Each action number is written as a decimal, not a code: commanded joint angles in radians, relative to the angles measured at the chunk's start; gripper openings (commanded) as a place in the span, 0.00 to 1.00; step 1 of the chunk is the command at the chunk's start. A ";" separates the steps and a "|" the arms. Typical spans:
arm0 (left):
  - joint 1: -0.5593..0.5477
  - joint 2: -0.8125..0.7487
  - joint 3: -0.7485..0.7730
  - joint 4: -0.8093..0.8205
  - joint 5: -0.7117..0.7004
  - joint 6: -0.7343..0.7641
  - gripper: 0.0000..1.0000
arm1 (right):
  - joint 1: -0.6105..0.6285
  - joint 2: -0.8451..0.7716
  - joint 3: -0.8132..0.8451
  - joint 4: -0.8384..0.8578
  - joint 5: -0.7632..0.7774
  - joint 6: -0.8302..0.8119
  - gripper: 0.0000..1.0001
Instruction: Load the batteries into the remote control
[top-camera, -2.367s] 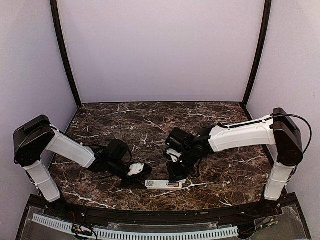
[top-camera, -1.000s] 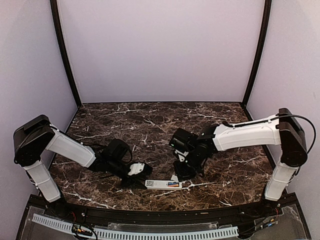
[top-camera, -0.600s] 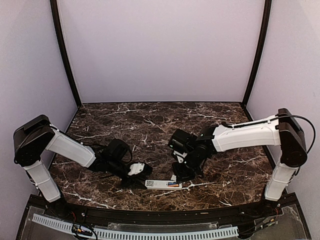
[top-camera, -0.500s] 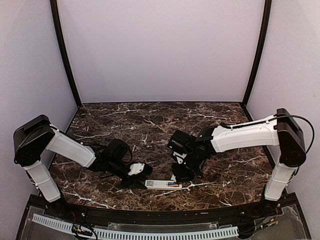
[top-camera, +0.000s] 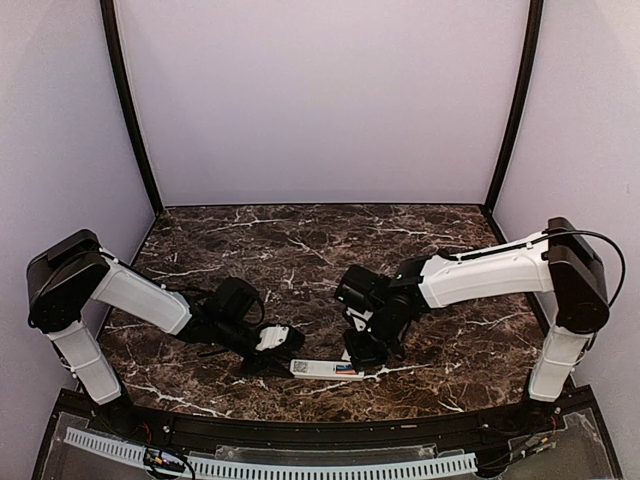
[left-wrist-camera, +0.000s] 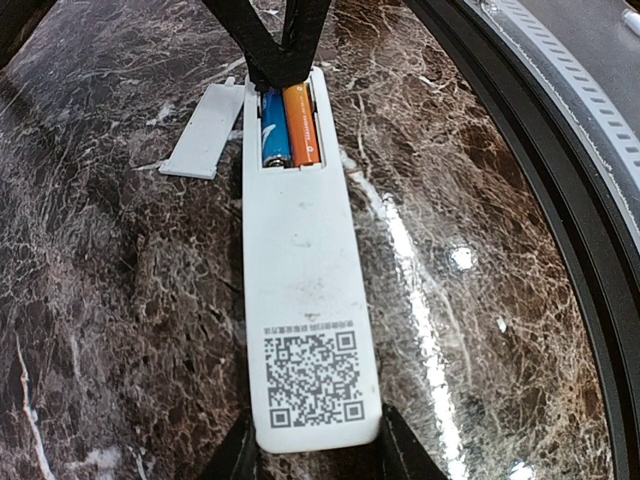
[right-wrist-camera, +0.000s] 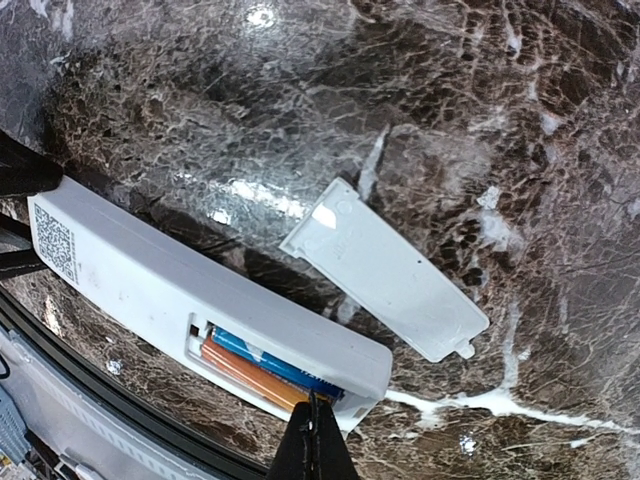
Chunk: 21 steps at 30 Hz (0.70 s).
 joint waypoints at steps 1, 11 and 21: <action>-0.001 0.016 -0.001 -0.065 -0.035 0.011 0.00 | 0.026 0.075 -0.016 0.018 0.037 0.011 0.00; -0.001 0.016 -0.002 -0.065 -0.035 0.012 0.00 | 0.091 0.172 -0.012 -0.012 0.070 0.021 0.00; -0.001 0.013 -0.003 -0.068 -0.030 0.015 0.00 | 0.091 0.185 0.146 -0.170 0.219 -0.047 0.00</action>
